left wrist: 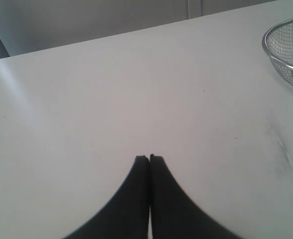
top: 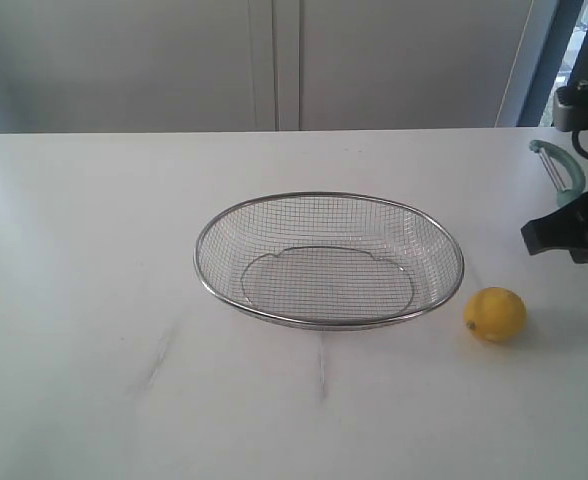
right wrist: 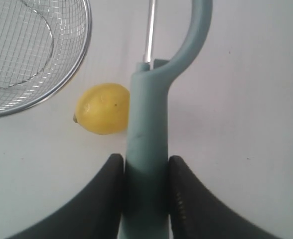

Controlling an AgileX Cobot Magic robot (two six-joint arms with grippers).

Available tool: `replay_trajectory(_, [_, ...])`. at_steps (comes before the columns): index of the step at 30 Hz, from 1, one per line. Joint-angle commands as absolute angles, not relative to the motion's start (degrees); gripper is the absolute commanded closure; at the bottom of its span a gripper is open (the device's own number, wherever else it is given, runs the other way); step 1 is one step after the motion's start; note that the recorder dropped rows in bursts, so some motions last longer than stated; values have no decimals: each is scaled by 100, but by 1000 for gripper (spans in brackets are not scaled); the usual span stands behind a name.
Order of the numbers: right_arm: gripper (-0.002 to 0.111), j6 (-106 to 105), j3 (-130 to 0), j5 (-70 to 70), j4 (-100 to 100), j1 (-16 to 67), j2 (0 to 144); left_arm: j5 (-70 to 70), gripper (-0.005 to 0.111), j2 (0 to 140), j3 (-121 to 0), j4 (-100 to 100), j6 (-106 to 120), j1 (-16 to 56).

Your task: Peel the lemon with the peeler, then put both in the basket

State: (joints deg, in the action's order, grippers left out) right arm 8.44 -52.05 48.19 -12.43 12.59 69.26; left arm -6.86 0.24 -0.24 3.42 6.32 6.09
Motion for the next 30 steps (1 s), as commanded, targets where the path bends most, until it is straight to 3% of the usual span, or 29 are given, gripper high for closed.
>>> replay_trajectory(1, [108, 777, -5192, 4928, -1297, 1199, 6917, -537, 107, 0, 0, 397, 630, 589])
replay_trajectory(14, [108, 819, -5192, 4801, -1203, 1199, 6917, -546, 107, 0, 0, 397, 630, 589])
replay_trajectory(22, [108, 833, -5192, 4751, -919, 1199, 6917, 137, 107, 0, 0, 397, 594, 589])
replay_trajectory(30, [108, 833, -5192, 5124, -726, 1199, 6917, 482, 107, 0, 0, 769, -1249, 589])
